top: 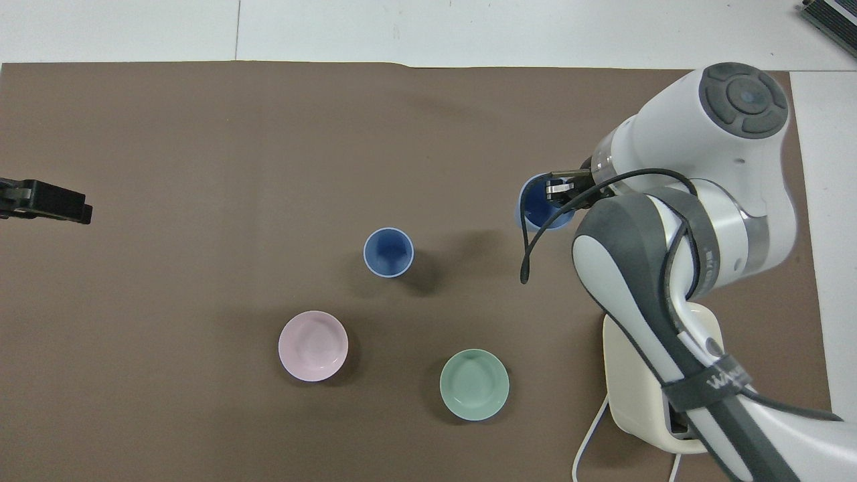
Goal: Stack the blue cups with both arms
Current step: 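Lift the blue cup with the right gripper over the placed cup, then lower the held cup into the placed cup and open the right gripper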
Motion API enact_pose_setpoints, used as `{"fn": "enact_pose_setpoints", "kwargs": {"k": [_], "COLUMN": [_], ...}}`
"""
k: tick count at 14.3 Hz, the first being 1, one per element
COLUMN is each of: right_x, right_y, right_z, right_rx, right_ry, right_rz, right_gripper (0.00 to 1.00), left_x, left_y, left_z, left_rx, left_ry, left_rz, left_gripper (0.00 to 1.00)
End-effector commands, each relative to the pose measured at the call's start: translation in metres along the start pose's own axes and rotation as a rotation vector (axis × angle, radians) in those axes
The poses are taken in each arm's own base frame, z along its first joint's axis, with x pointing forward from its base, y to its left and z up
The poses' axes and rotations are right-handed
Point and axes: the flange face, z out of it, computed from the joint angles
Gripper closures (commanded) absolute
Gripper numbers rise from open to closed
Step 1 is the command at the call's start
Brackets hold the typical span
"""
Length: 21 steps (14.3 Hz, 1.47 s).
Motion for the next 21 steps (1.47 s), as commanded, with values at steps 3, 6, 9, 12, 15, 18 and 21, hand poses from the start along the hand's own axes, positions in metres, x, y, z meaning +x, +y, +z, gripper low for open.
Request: {"fn": "enact_pose_setpoints", "kwargs": {"k": [3,6,9,12,15,18,21], "right_x": [-0.013,-0.039,-0.055,-0.054,-0.063,-0.059,-0.057], "right_y": [-0.082,-0.152,-0.204,-0.202,-0.198,-0.186,-0.184], "right_z": [-0.014,-0.023,-0.002,0.007,0.016,0.022,0.02], "right_rx": [0.04,0.142,0.176,0.158,0.11,0.093,0.1], "right_ry": [0.031,0.06,0.07,0.054,0.002,-0.01,0.002], "right_rz": [0.081,0.084,0.085,0.086,0.077,0.086,0.089], "right_gripper": [1.0,1.0,1.0,1.0,1.0,1.0,1.0], "left_x": [-0.002,-0.002,-0.002,-0.002,-0.002,-0.002,-0.002], "left_y": [-0.004,-0.004,-0.004,-0.004,-0.004,-0.004,-0.004], "left_z": [-0.005,-0.006,-0.005,-0.005,-0.005,-0.005,-0.005], "left_rx": [0.013,0.014,0.013,0.013,0.013,0.013,0.013], "left_ry": [-0.01,-0.009,-0.01,-0.01,-0.01,-0.01,-0.01], "left_rz": [0.003,0.003,0.003,0.003,0.003,0.003,0.003], "left_gripper": [0.0,0.0,0.0,0.0,0.0,0.0,0.0]}}
